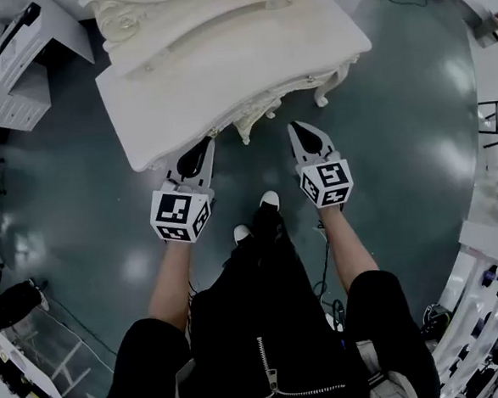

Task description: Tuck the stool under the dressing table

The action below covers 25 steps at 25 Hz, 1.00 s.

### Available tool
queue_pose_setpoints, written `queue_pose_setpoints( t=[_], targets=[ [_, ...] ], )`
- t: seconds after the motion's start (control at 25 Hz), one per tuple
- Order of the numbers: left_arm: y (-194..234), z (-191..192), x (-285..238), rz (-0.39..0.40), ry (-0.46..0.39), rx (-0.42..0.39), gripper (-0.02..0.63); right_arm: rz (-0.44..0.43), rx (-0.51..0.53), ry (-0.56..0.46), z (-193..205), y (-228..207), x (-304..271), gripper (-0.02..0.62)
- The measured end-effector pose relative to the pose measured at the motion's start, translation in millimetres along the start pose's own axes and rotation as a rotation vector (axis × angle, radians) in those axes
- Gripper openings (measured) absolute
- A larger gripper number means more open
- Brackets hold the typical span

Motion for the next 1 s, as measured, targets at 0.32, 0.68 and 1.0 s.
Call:
queue_pose_setpoints(
  t=[0.32, 0.68, 1.0],
  targets=[
    [0.1, -22.3, 55.9, -0.017, -0.080, -0.027, 0.023, 0.025, 0.035, -0.084, -48.2, 39.8, 56.9, 0.005],
    [-8.3, -29.8, 100.2, -0.046, -0.132, -0.026, 0.023, 0.013, 0.045, -0.161, -82.9, 73.2, 108.5, 0.005],
    [-14.7, -31.0, 119.3, -0.074, -0.154, -0.048, 0.023, 0.002, 0.100, -0.181, -98.0, 93.2, 126.0, 0.005]
  ],
)
Point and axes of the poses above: the fingertips, and each gripper's own axes: x backward along the fingers, y to its left, z out of its underside, the point moved 9 cm from there along x, backward along the fingers, and after that the axes turned 9 degrees about y, right-handed, at the moved point
